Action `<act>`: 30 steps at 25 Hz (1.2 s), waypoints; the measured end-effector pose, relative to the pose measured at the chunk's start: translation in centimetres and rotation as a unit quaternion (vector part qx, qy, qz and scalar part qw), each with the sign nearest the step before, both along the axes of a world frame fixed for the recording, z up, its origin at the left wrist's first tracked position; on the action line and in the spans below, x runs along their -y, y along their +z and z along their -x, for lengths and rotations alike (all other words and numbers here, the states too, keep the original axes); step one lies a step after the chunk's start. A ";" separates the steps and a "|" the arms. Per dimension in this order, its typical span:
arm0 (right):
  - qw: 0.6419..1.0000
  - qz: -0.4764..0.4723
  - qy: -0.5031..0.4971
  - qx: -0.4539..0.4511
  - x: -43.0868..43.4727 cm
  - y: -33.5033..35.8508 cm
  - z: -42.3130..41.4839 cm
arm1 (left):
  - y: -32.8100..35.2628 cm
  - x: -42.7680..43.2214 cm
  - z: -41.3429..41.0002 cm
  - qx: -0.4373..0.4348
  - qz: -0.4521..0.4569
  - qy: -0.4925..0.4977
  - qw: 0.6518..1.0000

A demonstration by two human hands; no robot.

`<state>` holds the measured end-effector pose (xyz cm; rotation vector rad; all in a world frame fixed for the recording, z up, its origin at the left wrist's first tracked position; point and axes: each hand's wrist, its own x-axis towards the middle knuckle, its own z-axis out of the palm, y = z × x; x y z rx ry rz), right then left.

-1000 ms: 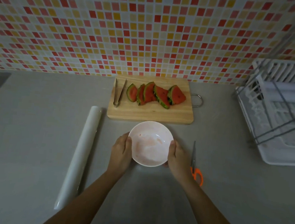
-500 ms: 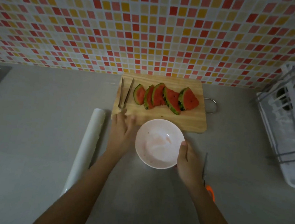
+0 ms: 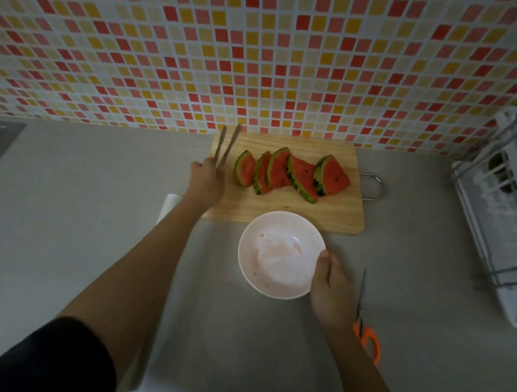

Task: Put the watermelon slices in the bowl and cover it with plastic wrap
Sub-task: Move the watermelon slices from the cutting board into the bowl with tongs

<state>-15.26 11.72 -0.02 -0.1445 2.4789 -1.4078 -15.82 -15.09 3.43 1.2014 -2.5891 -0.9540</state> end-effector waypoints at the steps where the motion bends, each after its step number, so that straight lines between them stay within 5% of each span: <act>1: 1.000 0.000 -0.001 0.001 0.0 0.0 0.0 | 0.8 -0.1 0.2 -0.066 -0.060 -0.012 0.996; 4: 1.000 0.002 -0.001 0.009 0.0 0.1 0.0 | 3.9 -1.5 1.8 -0.107 -0.234 -0.084 0.963; 9: 1.000 0.002 0.000 0.008 0.1 0.2 0.0 | 5.8 -3.3 7.1 0.090 -0.016 -0.224 0.970; 13: 1.000 0.004 -0.014 -0.001 0.2 0.0 0.0 | 6.0 -3.9 9.7 0.110 -0.096 -0.187 0.972; 18: 0.999 0.011 -0.027 -0.012 0.2 -0.4 -0.2 | 6.2 -4.0 11.1 0.110 -0.091 -0.196 0.970; 26: 0.999 0.025 -0.032 -0.013 0.2 -0.4 -0.2 | 6.0 -2.4 7.7 -0.054 -0.190 -0.134 0.971; 30: 1.000 0.016 -0.023 0.006 0.2 -0.3 0.0 | 5.3 0.3 1.1 -0.124 -0.293 -0.112 0.941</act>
